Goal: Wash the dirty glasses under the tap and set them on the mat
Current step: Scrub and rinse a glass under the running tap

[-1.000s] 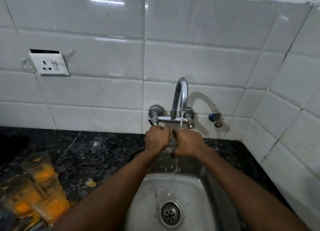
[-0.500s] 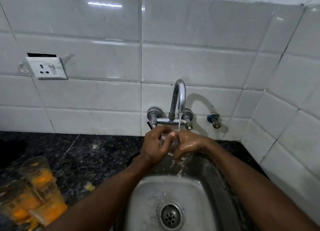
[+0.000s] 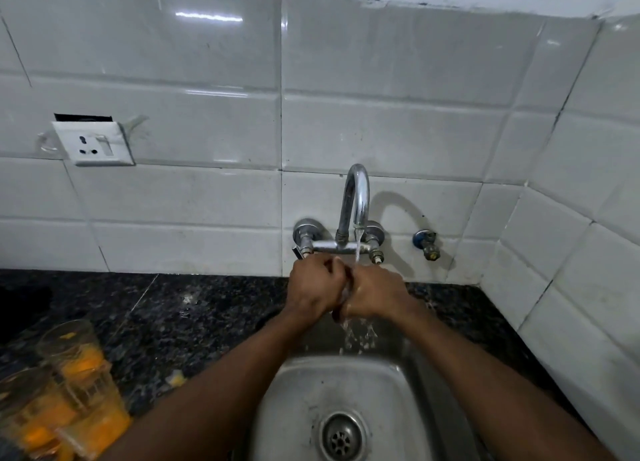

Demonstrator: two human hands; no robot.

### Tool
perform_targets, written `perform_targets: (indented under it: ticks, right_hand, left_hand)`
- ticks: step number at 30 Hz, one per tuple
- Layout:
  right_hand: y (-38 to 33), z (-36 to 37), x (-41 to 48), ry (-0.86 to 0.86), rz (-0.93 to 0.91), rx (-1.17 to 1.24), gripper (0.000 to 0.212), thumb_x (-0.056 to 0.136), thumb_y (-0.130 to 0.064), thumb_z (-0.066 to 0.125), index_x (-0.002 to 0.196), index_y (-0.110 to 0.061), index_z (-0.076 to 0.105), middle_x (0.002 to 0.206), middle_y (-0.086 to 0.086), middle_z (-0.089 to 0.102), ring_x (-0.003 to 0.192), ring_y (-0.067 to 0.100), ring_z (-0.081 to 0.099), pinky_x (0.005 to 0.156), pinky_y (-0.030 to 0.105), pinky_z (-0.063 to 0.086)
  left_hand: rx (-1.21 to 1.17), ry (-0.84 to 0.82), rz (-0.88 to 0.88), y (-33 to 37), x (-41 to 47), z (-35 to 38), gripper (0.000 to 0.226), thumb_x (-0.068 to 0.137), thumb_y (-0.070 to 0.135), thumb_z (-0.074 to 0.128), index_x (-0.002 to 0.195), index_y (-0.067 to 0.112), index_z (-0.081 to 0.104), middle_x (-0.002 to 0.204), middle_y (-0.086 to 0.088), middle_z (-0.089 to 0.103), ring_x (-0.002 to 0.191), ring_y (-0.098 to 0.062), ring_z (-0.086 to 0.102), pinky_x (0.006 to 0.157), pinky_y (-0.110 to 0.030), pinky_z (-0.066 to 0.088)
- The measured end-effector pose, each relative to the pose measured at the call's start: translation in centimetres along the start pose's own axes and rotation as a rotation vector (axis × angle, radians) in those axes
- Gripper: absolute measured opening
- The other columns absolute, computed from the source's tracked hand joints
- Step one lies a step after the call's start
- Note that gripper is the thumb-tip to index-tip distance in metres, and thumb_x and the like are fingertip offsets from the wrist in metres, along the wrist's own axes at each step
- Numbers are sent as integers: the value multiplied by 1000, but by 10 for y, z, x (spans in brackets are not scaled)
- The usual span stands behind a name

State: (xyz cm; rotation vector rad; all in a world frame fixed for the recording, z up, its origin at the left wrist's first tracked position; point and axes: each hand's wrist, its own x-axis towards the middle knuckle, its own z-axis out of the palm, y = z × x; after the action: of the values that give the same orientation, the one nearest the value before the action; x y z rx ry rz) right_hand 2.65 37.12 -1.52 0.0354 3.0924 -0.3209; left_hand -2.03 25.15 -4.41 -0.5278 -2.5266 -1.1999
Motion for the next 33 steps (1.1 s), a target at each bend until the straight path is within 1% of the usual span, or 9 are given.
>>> perform_targets:
  ticks: [2, 7, 10, 13, 17, 21, 24, 29, 33]
  right_hand:
    - [-3, 16, 1, 242, -44, -171, 75, 60, -56, 77, 126, -32, 51, 101, -4, 71, 93, 18, 67, 93, 39, 50]
    - [14, 36, -4, 172, -196, 503, 117, 62, -33, 88, 147, -47, 10, 137, -2, 57, 113, 18, 63, 91, 41, 56]
    - [14, 50, -18, 279, -120, 804, 99, 70, -32, 85, 138, -61, 20, 136, 0, 58, 112, 14, 64, 91, 41, 56]
    - [9, 59, -18, 494, 31, 1039, 79, 69, -21, 87, 125, -39, 34, 116, 3, 64, 95, 14, 68, 81, 33, 59]
    - [-15, 61, -11, 753, 175, 1230, 57, 66, -16, 89, 99, -19, 43, 87, -1, 57, 70, 1, 59, 57, 14, 50]
    - [-15, 62, -12, 876, -17, 725, 42, 66, -38, 86, 91, -19, 59, 104, -6, 56, 85, 4, 54, 75, 7, 46]
    - [-8, 47, -13, 693, -107, 365, 33, 76, -47, 74, 92, -23, 58, 86, -11, 62, 86, 9, 57, 94, 29, 42]
    - [-21, 26, -5, 659, 10, 368, 42, 89, -54, 61, 58, -27, 55, 52, -8, 58, 49, 3, 54, 52, 21, 39]
    - [-14, 15, 5, 562, -293, 186, 34, 91, -42, 60, 72, -17, 72, 63, 0, 68, 55, 14, 60, 63, 29, 54]
  left_hand:
    - [85, -12, -207, 9, 4, 1, 36, 95, 32, 46, 73, 11, 65, 86, -15, 72, 72, -25, 59, 66, -27, 40]
    - [-194, -41, -181, 9, -3, -5, 57, 98, 62, 32, 102, 16, 66, 79, -2, 71, 70, -15, 69, 60, -23, 49]
    - [-637, -130, -531, -1, -3, -3, 65, 98, 64, 31, 95, 9, 66, 80, -12, 71, 61, -21, 66, 56, -28, 52]
    - [-925, -381, -851, -3, -20, -1, 65, 99, 59, 32, 88, 5, 66, 73, -11, 66, 64, -21, 58, 61, -29, 47]
    - [-1071, -509, -973, 1, -38, 21, 63, 92, 57, 37, 97, 7, 75, 92, -17, 74, 90, -30, 63, 76, -36, 52]
    - [-1181, -260, -1023, -4, -39, 29, 58, 93, 49, 34, 103, 5, 70, 89, -17, 70, 74, -26, 62, 60, -31, 46]
    - [-1019, -142, -972, -7, -39, 23, 44, 97, 35, 40, 88, 4, 69, 69, -11, 67, 51, -19, 57, 43, -23, 44]
    - [-808, 47, -871, 0, -33, 17, 38, 98, 31, 46, 87, 4, 71, 85, -21, 74, 65, -31, 67, 50, -33, 52]
    - [-931, -47, -881, -6, -43, 21, 46, 104, 37, 39, 98, 2, 68, 84, -24, 74, 70, -34, 71, 59, -40, 59]
